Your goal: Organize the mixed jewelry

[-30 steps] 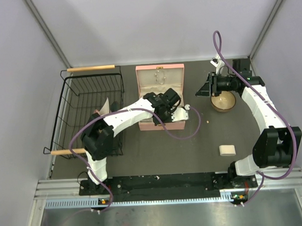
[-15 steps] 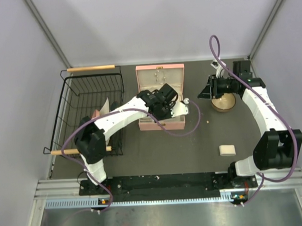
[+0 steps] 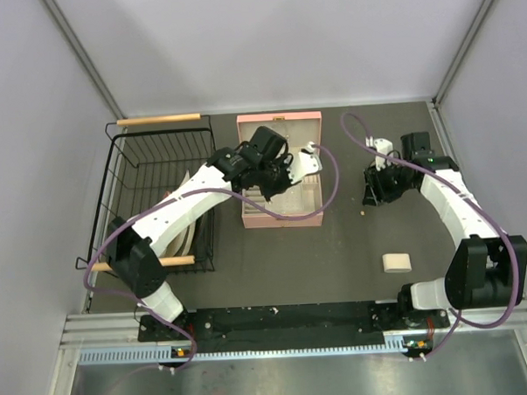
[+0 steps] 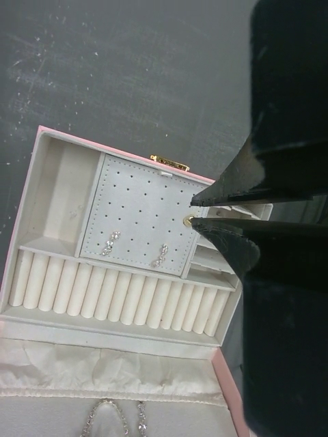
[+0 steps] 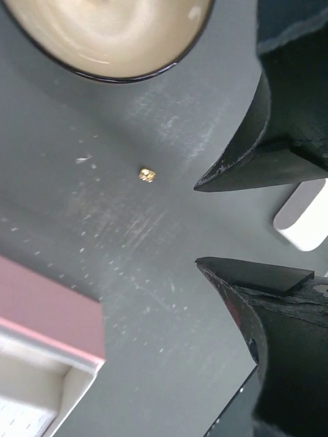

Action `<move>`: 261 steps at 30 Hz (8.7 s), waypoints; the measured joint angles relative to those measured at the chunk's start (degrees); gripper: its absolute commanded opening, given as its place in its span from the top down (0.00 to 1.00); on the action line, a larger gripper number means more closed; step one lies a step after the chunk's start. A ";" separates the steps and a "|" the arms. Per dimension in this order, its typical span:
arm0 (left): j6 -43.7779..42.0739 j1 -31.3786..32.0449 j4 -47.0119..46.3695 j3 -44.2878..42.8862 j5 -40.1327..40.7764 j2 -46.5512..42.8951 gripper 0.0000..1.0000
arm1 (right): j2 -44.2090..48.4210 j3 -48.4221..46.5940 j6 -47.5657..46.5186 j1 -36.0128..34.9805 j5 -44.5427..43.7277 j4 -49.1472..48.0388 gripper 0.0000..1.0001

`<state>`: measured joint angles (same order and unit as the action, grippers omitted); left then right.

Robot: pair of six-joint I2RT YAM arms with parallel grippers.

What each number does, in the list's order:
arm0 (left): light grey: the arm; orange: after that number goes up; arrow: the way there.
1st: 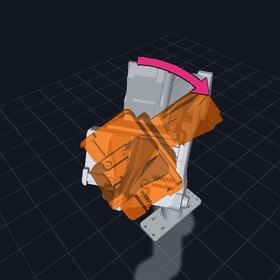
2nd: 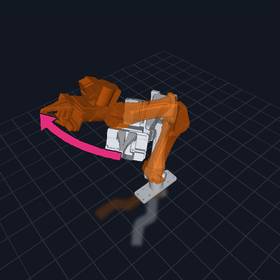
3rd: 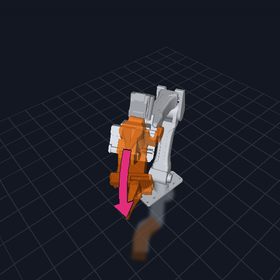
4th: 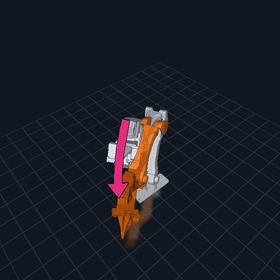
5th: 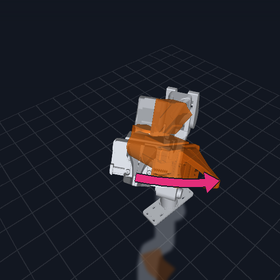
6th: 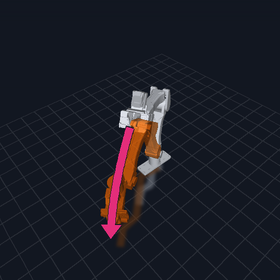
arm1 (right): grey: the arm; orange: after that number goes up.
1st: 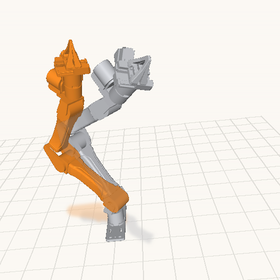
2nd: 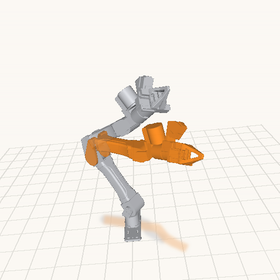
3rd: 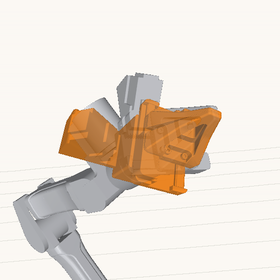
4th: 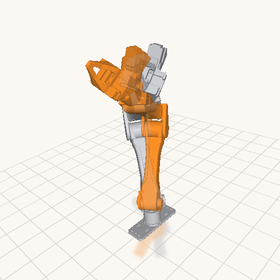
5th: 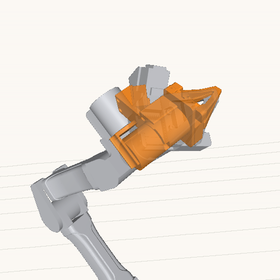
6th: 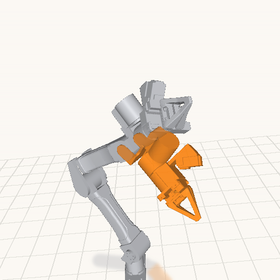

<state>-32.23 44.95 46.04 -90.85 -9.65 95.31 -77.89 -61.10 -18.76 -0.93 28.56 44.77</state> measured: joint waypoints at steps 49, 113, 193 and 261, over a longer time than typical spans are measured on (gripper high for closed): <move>6.19 -7.02 -2.84 -0.85 -4.50 -0.39 0.51 | -11.89 8.70 2.54 -7.21 -16.52 -14.43 0.63; 3.02 -9.66 -6.03 6.36 -15.63 -4.48 0.53 | -7.91 5.29 1.20 -9.11 -11.17 -9.22 0.95; -75.58 10.62 -76.04 45.40 -10.21 -27.30 0.56 | -14.60 -40.15 7.02 -10.67 47.91 28.81 0.91; -81.96 10.58 -76.50 45.00 -4.48 -27.26 0.69 | -16.76 -47.56 12.55 -16.41 47.67 27.63 0.90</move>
<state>-114.19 55.53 -30.46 -45.84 -14.13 68.05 -94.65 -108.66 -6.22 -17.34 76.23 72.40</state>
